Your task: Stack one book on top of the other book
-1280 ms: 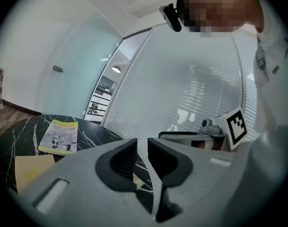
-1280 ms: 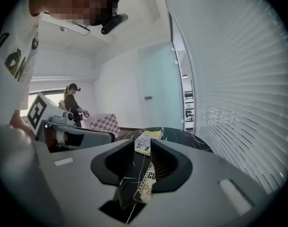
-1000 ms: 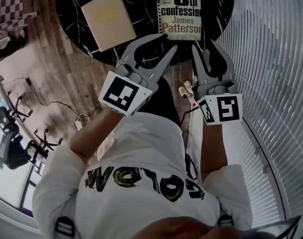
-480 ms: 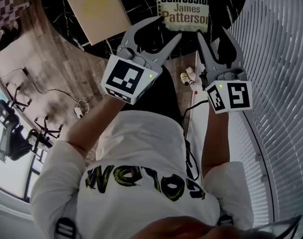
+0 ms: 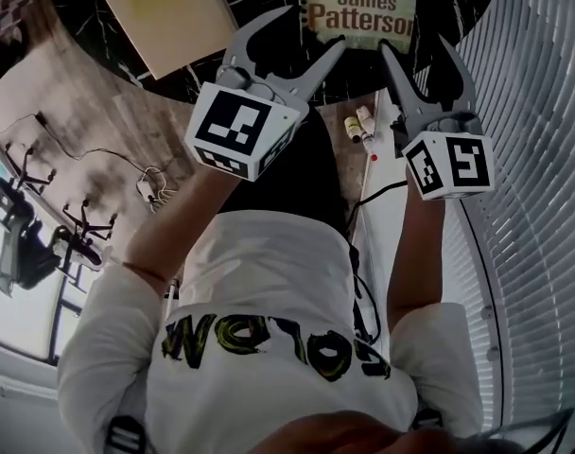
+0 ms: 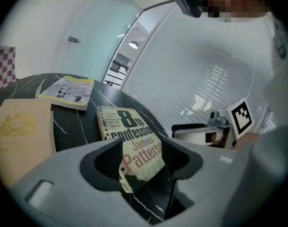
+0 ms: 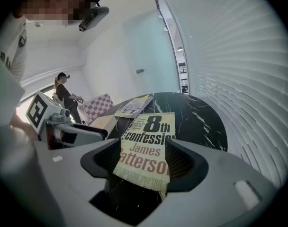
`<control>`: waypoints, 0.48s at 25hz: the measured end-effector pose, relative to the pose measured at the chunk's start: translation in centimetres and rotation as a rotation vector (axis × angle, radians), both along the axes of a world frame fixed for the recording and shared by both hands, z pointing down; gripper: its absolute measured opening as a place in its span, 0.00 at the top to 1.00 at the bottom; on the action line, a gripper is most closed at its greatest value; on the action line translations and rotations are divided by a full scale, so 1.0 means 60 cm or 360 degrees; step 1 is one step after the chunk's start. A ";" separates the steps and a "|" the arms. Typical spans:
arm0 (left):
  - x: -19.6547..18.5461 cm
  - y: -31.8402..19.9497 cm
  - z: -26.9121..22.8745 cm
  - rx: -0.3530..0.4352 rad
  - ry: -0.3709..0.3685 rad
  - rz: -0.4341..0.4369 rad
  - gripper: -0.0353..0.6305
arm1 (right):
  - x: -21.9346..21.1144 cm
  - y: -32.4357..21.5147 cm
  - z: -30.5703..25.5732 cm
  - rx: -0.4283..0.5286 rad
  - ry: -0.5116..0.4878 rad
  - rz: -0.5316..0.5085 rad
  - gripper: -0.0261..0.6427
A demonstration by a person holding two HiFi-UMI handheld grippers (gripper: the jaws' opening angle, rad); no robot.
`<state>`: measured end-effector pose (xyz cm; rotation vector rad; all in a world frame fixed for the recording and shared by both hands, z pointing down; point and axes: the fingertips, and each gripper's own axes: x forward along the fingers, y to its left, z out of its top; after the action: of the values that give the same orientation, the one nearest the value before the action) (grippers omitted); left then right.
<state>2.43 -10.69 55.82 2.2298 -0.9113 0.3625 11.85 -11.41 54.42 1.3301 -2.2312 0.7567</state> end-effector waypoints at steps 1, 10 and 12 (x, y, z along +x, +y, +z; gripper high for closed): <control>0.001 0.001 0.009 -0.0015 -0.0004 -0.0001 0.56 | 0.001 0.001 0.008 -0.0014 -0.0011 0.0002 0.51; 0.008 -0.007 0.054 -0.0091 -0.0028 -0.0019 0.50 | 0.015 0.004 0.067 -0.0130 -0.0040 0.0015 0.44; 0.008 -0.005 0.063 -0.0116 -0.0040 -0.0018 0.50 | 0.017 0.004 0.075 -0.0151 -0.0060 0.0016 0.43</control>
<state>2.93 -10.99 59.62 2.1570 -0.9095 0.4127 12.86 -11.17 58.93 1.2929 -2.1901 0.8866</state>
